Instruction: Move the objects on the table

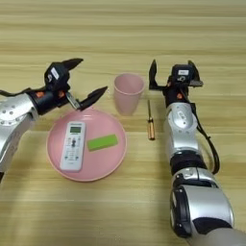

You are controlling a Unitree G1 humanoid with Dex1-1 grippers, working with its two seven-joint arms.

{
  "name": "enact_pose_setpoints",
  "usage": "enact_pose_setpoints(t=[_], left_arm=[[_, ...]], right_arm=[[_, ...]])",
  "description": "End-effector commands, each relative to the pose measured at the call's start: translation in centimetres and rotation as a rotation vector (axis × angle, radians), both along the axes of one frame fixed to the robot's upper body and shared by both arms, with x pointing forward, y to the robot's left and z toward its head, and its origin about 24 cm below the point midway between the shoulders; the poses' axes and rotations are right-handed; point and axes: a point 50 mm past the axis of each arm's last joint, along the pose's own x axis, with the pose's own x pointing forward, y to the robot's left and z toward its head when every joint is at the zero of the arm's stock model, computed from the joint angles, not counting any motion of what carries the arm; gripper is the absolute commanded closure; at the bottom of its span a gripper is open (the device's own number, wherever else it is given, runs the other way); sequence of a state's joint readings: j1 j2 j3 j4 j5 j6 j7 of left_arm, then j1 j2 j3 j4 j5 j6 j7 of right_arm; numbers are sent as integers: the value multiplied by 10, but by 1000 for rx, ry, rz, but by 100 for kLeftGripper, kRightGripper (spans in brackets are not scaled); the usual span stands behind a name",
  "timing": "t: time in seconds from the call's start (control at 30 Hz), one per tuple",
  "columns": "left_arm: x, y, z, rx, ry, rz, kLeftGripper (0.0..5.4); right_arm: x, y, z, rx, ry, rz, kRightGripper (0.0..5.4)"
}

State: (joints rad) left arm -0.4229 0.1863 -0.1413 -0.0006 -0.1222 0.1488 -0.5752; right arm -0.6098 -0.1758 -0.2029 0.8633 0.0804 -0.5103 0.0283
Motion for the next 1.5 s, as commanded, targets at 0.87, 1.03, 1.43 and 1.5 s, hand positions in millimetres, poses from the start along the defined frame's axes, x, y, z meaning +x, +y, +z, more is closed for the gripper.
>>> enact_pose_setpoints(t=[0.87,1.03,1.43,1.5], left_arm=[[41,77,-68,-40,48,638,2],[43,88,-65,-56,16,689,2],[45,103,-61,-161,-23,784,2],[45,103,-61,-168,-25,783,2]], right_arm=[[0,-3,-2,-1,15,-10,0],[0,-4,-1,-1,14,-10,0],[-2,-7,0,-19,4,-8,0],[-2,-7,0,-21,2,-7,0]])
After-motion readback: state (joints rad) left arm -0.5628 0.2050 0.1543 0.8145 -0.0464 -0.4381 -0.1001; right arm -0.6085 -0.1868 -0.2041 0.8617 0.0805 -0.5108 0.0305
